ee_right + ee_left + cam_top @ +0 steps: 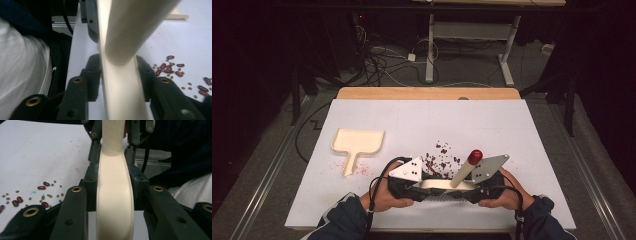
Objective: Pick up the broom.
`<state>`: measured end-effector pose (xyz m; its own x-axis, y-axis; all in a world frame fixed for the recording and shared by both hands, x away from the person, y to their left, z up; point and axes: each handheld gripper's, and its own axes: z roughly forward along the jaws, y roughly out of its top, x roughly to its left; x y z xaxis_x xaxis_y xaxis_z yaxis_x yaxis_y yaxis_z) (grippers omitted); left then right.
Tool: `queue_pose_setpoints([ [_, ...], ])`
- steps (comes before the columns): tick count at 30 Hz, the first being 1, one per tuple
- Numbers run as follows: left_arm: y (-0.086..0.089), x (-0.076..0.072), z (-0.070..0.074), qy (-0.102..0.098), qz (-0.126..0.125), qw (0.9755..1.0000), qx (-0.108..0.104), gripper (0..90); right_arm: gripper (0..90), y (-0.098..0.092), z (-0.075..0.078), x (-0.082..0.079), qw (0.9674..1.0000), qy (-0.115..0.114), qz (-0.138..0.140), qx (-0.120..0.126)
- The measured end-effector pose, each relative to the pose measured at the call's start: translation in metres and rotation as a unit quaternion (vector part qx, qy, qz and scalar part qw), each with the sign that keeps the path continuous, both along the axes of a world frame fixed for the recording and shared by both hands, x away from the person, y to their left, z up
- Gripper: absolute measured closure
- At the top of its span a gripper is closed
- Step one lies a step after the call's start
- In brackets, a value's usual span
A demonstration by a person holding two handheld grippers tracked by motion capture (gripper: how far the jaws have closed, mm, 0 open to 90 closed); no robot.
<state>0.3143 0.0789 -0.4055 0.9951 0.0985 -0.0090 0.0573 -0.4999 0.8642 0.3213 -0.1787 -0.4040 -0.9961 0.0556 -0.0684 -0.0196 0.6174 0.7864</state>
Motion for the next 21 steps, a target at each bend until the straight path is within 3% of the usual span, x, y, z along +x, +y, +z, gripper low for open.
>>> queue_pose_setpoints([
  [3,0.001,-0.001,0.002,-0.025,0.032,0.9991,0.012,51.1,67.2,0.000,0.002,-0.003,0.9998,-0.007,-0.020,-0.005],
  [7,0.013,-0.002,0.007,-0.059,0.095,0.9936,0.011,32.7,67.2,-0.007,0.007,-0.001,0.9991,-0.014,-0.040,0.000],
  [10,0.027,-0.004,0.011,-0.084,0.138,0.9868,0.007,23.7,67.2,-0.012,0.010,0.001,0.9973,-0.016,-0.071,0.001],
  [12,0.038,-0.006,0.011,-0.106,0.173,0.9791,0.015,22.5,67.2,-0.016,0.012,0.003,0.9958,-0.018,-0.089,0.008],
  [14,0.049,-0.008,0.010,-0.115,0.196,0.9736,0.021,20.5,67.2,-0.020,0.014,0.005,0.9936,-0.021,-0.110,0.017],
  [16,0.060,-0.010,0.006,-0.130,0.220,0.9663,0.034,20.5,67.2,-0.024,0.018,0.007,0.9897,-0.026,-0.138,0.027],
  [18,0.072,-0.013,0.003,-0.132,0.234,0.9624,0.039,20.2,67.2,-0.030,0.022,0.009,0.9861,-0.028,-0.159,0.039],
  [20,0.082,-0.017,-0.001,-0.139,0.253,0.9564,0.047,19.9,67.2,-0.034,0.026,0.009,0.9820,-0.034,-0.181,0.042],
  [21,0.087,-0.018,-0.003,-0.138,0.256,0.9553,0.050,19.9,67.1,-0.036,0.028,0.009,0.9793,-0.039,-0.194,0.041],
])
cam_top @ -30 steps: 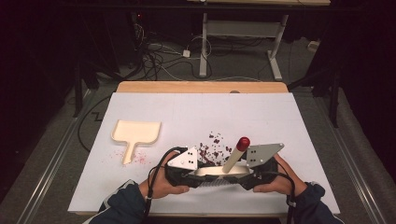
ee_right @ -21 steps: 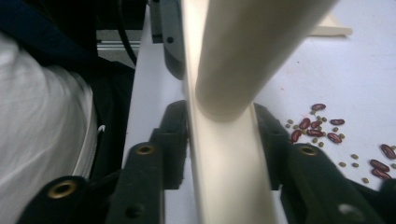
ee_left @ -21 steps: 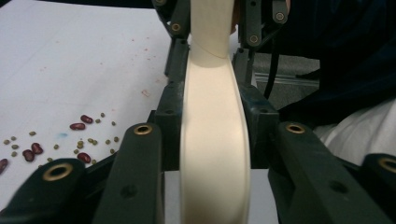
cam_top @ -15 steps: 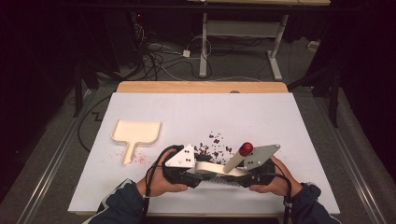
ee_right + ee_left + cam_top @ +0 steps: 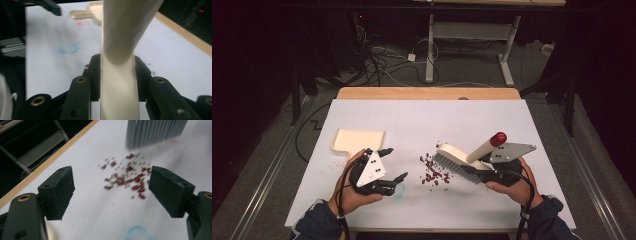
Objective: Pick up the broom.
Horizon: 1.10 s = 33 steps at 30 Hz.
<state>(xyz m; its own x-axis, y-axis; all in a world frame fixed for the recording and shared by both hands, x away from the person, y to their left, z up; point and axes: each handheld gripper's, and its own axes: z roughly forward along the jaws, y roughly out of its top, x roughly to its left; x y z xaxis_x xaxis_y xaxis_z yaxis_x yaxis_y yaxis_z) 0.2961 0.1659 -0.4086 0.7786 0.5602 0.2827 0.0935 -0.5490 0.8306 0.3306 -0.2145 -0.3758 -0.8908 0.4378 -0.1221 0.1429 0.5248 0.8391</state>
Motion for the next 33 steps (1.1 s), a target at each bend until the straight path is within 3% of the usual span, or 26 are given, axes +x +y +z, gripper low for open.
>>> queue_pose_setpoints([
  [5,0.020,-0.002,-0.012,0.019,0.026,0.9995,-0.001,19.8,67.2,-0.009,0.004,0.005,0.9989,-0.004,-0.047,-0.003],
  [6,0.028,-0.004,-0.018,0.019,0.040,0.9990,0.013,19.8,67.2,-0.010,0.004,0.007,0.9984,-0.006,-0.056,-0.007],
  [15,0.047,-0.012,-0.042,0.028,0.078,0.9961,0.029,19.8,67.2,-0.014,0.001,0.015,0.9951,-0.017,-0.094,-0.024],
  [17,0.048,-0.013,-0.045,0.039,0.078,0.9959,0.025,19.8,67.2,-0.015,0.000,0.017,0.9946,-0.016,-0.099,-0.027],
  [20,0.049,-0.014,-0.046,0.040,0.081,0.9956,0.027,19.8,67.2,-0.015,-0.001,0.020,0.9930,-0.024,-0.110,-0.035],
  [24,0.052,-0.011,-0.043,0.047,0.082,0.9955,0.003,19.8,67.2,-0.017,-0.003,0.025,0.9911,-0.028,-0.123,-0.042],
  [33,0.052,-0.013,-0.045,0.048,0.082,0.9954,0.016,19.8,67.3,-0.018,-0.008,0.035,0.9871,-0.032,-0.149,-0.048],
])
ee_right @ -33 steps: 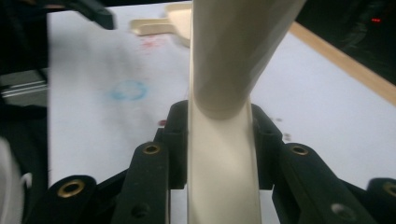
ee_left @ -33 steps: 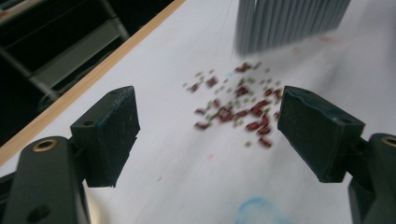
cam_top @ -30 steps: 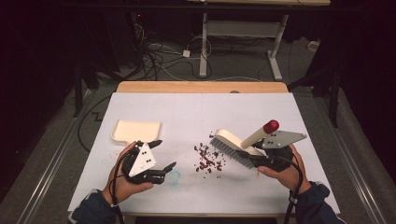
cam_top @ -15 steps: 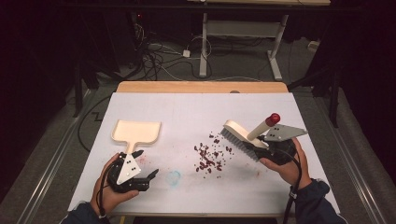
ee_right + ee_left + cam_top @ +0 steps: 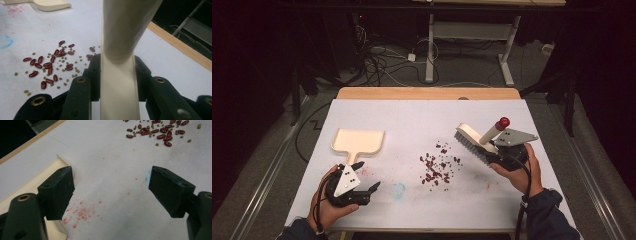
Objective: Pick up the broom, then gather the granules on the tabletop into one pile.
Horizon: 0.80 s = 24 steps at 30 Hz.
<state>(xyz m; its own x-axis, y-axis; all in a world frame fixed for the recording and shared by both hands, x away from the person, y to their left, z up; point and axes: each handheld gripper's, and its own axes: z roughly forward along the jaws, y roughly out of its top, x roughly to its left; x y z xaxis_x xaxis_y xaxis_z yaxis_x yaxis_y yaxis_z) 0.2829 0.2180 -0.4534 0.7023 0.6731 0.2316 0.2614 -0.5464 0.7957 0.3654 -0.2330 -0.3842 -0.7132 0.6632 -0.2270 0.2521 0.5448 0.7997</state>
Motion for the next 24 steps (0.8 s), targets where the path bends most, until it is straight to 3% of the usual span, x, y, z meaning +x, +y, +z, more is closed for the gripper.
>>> queue_pose_setpoints([
  [4,0.000,0.001,0.001,0.000,0.001,1.0000,-0.002,19.8,67.2,0.002,-0.002,0.007,1.0000,-0.001,-0.002,0.002],
  [8,-0.001,0.002,-0.001,0.005,0.000,1.0000,0.002,19.8,67.2,0.006,-0.005,0.017,0.9999,-0.007,-0.006,-0.011],
  [17,-0.004,0.003,-0.001,0.006,-0.005,0.9999,0.008,19.8,67.3,0.032,-0.019,0.053,0.9977,-0.023,-0.013,-0.062],
  [21,-0.004,0.000,-0.002,0.010,-0.005,0.9998,0.016,19.8,67.3,0.048,-0.029,0.067,0.9967,-0.019,-0.019,-0.076],
  [24,-0.003,-0.002,-0.002,0.010,-0.004,0.9998,0.016,19.8,67.3,0.061,-0.037,0.076,0.9945,-0.023,-0.020,-0.100],
])
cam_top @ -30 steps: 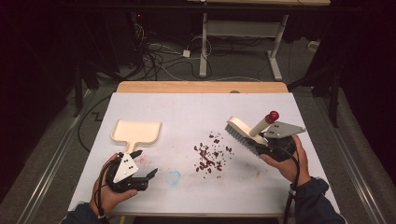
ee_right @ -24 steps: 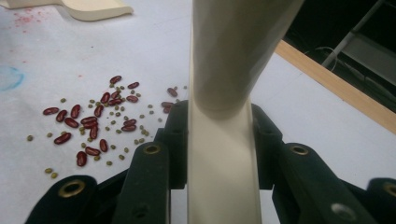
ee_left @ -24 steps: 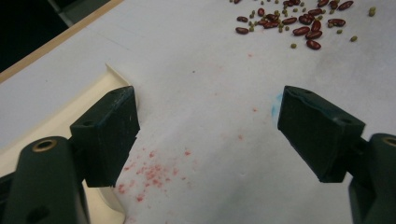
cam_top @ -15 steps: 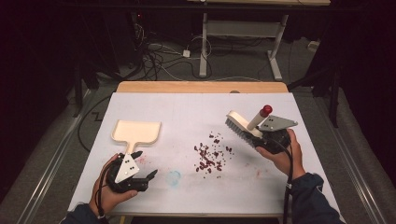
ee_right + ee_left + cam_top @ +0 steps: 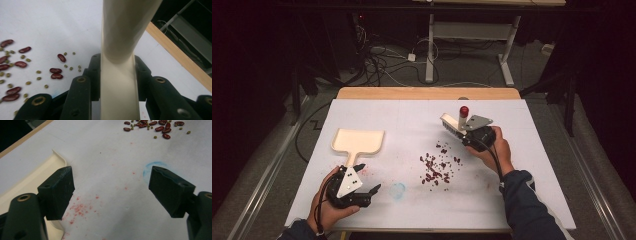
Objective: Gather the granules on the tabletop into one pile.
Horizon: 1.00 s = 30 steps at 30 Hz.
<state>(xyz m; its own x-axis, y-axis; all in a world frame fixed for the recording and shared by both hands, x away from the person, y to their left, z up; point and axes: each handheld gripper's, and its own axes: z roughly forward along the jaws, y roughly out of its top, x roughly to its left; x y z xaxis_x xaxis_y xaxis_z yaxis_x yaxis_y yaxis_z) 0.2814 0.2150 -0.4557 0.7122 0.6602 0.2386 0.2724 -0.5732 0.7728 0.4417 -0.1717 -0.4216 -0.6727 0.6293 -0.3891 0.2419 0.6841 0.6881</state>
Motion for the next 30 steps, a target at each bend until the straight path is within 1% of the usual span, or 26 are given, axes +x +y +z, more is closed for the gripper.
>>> queue_pose_setpoints([
  [1,0.000,0.000,0.000,0.001,0.000,1.0000,0.000,19.8,67.3,0.004,-0.003,0.002,1.0000,0.001,0.000,-0.006],
  [2,0.000,0.000,-0.001,0.002,-0.001,1.0000,0.002,19.8,67.3,0.008,-0.006,0.004,1.0000,0.004,0.004,-0.003],
  [4,-0.001,0.000,-0.002,0.005,-0.003,1.0000,0.005,19.8,67.3,0.015,-0.008,0.003,0.9999,0.002,0.010,-0.006],
  [5,-0.001,0.000,-0.002,0.005,-0.003,1.0000,0.005,19.8,67.3,0.020,-0.009,0.002,0.9998,0.000,0.015,-0.016],
  [8,-0.001,0.001,-0.003,0.009,-0.004,0.9999,0.009,19.8,67.3,0.031,-0.014,-0.003,0.9988,0.004,0.038,-0.029],
  [9,-0.001,0.001,-0.003,0.010,-0.004,0.9999,0.008,19.8,67.3,0.034,-0.016,-0.006,0.9987,0.004,0.041,-0.031],
  [10,-0.001,0.001,-0.003,0.010,-0.005,0.9999,0.008,19.8,67.3,0.036,-0.017,-0.008,0.9986,0.002,0.044,-0.030],
  [12,-0.001,0.001,-0.003,0.011,-0.005,0.9999,0.007,19.8,67.2,0.039,-0.019,-0.014,0.9976,0.004,0.062,-0.030],
  [15,-0.002,0.001,-0.003,0.011,-0.008,0.9998,0.012,19.8,67.1,0.042,-0.022,-0.024,0.9950,0.002,0.095,-0.031],
  [16,-0.003,0.001,-0.003,0.011,-0.008,0.9998,0.010,19.8,67.1,0.042,-0.022,-0.028,0.9944,0.001,0.101,-0.032],
  [18,-0.003,0.001,-0.003,0.011,-0.009,0.9998,0.012,19.8,67.1,0.042,-0.023,-0.034,0.9930,0.002,0.115,-0.024],
  [20,-0.003,0.001,-0.003,0.012,-0.010,0.9998,0.014,19.8,67.1,0.041,-0.022,-0.042,0.9910,0.003,0.133,-0.017],
  [22,-0.004,0.001,-0.003,0.012,-0.010,0.9998,0.015,19.8,67.1,0.040,-0.022,-0.049,0.9887,0.006,0.149,-0.017],
  [23,-0.004,0.001,-0.003,0.012,-0.011,0.9998,0.016,19.8,67.1,0.040,-0.022,-0.052,0.9875,0.004,0.157,-0.017],
  [26,-0.005,0.001,-0.003,0.011,-0.011,0.9998,0.016,19.8,67.0,0.039,-0.023,-0.061,0.9840,0.005,0.176,-0.025],
  [30,-0.005,0.001,-0.004,0.013,-0.013,0.9997,0.018,19.8,67.0,0.036,-0.022,-0.071,0.9804,0.008,0.196,-0.022],
])
